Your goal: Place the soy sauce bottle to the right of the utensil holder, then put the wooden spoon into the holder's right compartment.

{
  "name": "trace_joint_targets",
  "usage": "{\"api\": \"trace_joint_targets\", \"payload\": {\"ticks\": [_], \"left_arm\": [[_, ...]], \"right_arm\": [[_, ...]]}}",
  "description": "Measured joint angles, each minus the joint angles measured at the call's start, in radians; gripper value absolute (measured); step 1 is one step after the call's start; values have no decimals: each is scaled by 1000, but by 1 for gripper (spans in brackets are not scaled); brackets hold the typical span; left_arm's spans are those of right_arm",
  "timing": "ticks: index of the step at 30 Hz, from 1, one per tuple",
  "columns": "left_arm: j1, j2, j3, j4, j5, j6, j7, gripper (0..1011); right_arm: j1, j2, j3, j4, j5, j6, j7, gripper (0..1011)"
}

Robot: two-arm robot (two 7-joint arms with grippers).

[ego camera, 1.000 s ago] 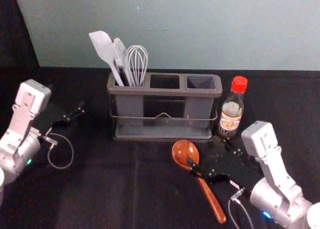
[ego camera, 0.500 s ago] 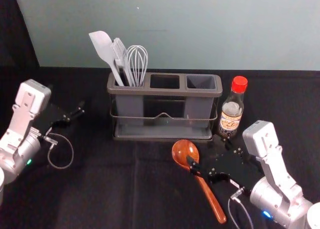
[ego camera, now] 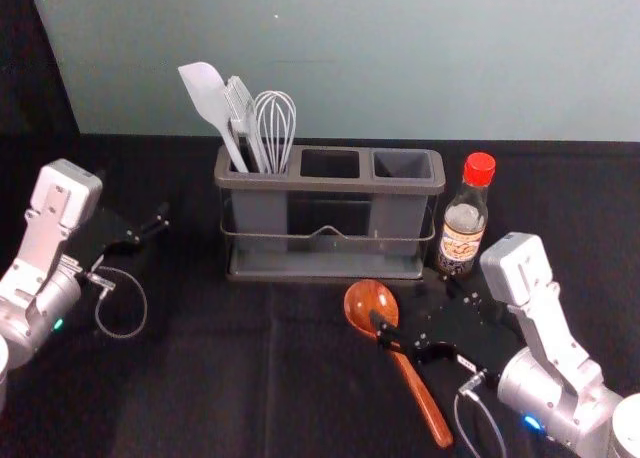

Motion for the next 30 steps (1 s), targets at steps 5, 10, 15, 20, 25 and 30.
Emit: {"api": "trace_joint_targets", "payload": {"ticks": [5,10,15,20,25,30], "left_arm": [[0,0,0,0,0,0,0,1005],[0,0,0,0,0,0,0,1005],[0,0,0,0,0,0,0,1005],[0,0,0,0,0,0,0,1005],[0,0,0,0,0,0,0,1005],[0,0,0,0,0,0,0,1005]], "right_arm": [[8,0,-3,-23,2,71,16,1002],[17,2,-8,-67,3,183,20,1002],[36,-11,-9,-121,10,359,14,1002],[58,-24,-16,-140,12,478,14,1002],[80,-49,-17,-132,20,571,17,1002],[106,-82,-11,-100,22,637,18,1002]]}}
